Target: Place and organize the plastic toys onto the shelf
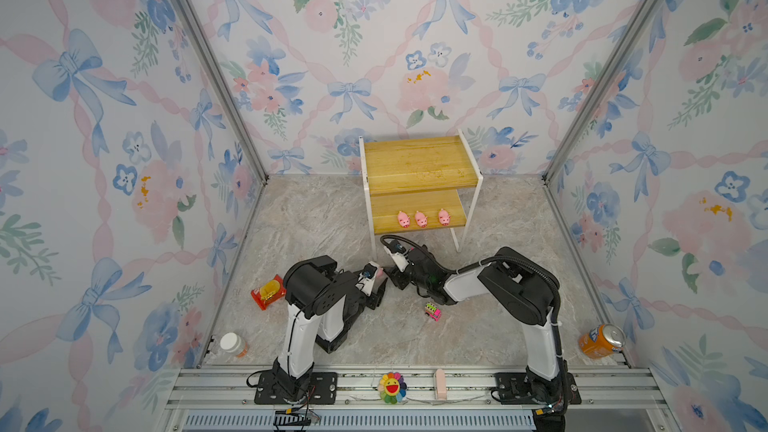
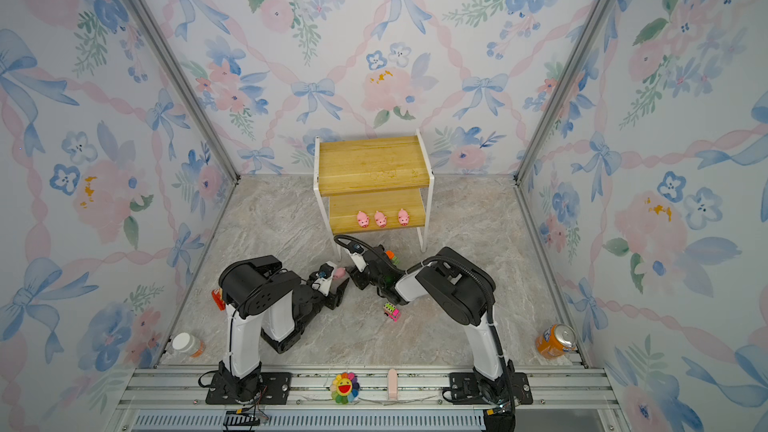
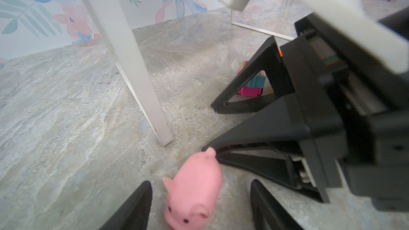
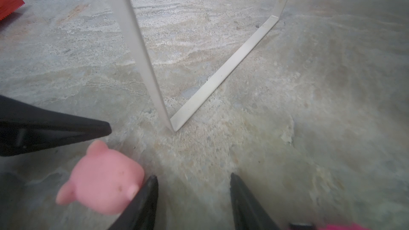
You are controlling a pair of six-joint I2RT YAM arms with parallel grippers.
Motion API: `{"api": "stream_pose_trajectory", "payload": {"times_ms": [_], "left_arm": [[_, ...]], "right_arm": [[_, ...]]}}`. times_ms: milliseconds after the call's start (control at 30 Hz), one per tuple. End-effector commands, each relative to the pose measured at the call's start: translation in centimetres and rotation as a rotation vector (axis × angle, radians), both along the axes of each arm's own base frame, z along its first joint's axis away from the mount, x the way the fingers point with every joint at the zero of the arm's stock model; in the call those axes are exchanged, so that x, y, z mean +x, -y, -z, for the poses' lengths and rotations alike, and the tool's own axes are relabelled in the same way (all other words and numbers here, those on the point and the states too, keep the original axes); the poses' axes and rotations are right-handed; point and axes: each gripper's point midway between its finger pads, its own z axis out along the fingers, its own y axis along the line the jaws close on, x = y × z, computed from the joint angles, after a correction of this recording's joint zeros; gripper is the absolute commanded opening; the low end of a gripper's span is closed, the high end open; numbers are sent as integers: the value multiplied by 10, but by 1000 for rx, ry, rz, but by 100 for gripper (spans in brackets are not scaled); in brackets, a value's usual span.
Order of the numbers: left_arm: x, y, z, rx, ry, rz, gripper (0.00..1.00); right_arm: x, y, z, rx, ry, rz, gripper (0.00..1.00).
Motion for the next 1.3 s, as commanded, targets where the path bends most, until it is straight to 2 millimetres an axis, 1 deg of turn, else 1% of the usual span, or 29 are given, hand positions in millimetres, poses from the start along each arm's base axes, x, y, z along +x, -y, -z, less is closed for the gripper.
{"api": "stream_pose_trajectory", "payload": {"times_ms": [0,33,67,133,200,233,267,567,767,967,1267], "left_arm": [[0,1,0,13,26,25,67],[0,2,1,14,25,27,65],[-1,2,2,14,22,32,62],[-2,2,4,15,16,38,52],[-4,4,3,13,15,49,39],[-5,4,4,13,12,51,36],[-5,4,4,10,10,53,34],[-9,0,2,2,1,43,33],[-11,1,0,-11,0,39,29],[-12,4,-3,-23,5,32,28],[-12,11,-12,-42,26,33,24]], "right_arm": [[-35,25,56,-160,-164,-17,55],[-35,25,56,-161,-165,-16,55],[-35,25,56,-161,-165,-14,55],[-35,26,56,-165,-166,-13,55],[-35,26,56,-162,-166,-12,54],[-35,27,55,-163,-164,-10,55],[-35,27,55,-163,-164,-9,55],[-38,31,50,-154,-162,0,54],[-43,36,43,-151,-155,-1,54],[-48,41,33,-165,-138,-5,55],[-58,50,6,-181,-97,-14,55]]}}
